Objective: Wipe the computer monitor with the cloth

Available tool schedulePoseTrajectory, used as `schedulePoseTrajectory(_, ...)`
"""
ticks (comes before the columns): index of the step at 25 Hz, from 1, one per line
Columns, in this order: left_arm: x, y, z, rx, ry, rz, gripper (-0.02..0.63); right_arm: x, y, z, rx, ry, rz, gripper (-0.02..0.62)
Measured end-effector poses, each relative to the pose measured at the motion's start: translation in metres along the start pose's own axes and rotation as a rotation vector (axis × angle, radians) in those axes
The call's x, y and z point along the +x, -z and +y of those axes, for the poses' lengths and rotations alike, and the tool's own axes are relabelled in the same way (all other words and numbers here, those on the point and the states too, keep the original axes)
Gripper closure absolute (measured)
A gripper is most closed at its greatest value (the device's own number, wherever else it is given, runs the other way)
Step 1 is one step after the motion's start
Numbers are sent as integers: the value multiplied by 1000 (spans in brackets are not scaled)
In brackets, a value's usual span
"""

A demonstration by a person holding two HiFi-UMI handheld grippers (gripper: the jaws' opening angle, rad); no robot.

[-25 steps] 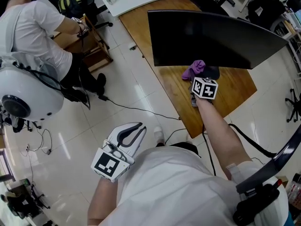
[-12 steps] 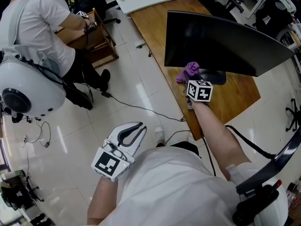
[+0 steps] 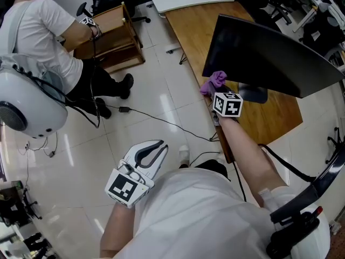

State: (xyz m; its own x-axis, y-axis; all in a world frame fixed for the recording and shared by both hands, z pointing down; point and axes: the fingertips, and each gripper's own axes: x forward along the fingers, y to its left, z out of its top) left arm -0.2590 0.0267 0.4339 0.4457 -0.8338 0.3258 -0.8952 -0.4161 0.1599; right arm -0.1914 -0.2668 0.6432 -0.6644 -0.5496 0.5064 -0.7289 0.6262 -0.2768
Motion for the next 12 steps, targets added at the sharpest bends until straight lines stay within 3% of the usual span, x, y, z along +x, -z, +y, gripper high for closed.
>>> schedulePoseTrajectory(12, -7, -1, 20, -24, -34, -29, 535, 24, -29, 38, -50, -74, -3, 548)
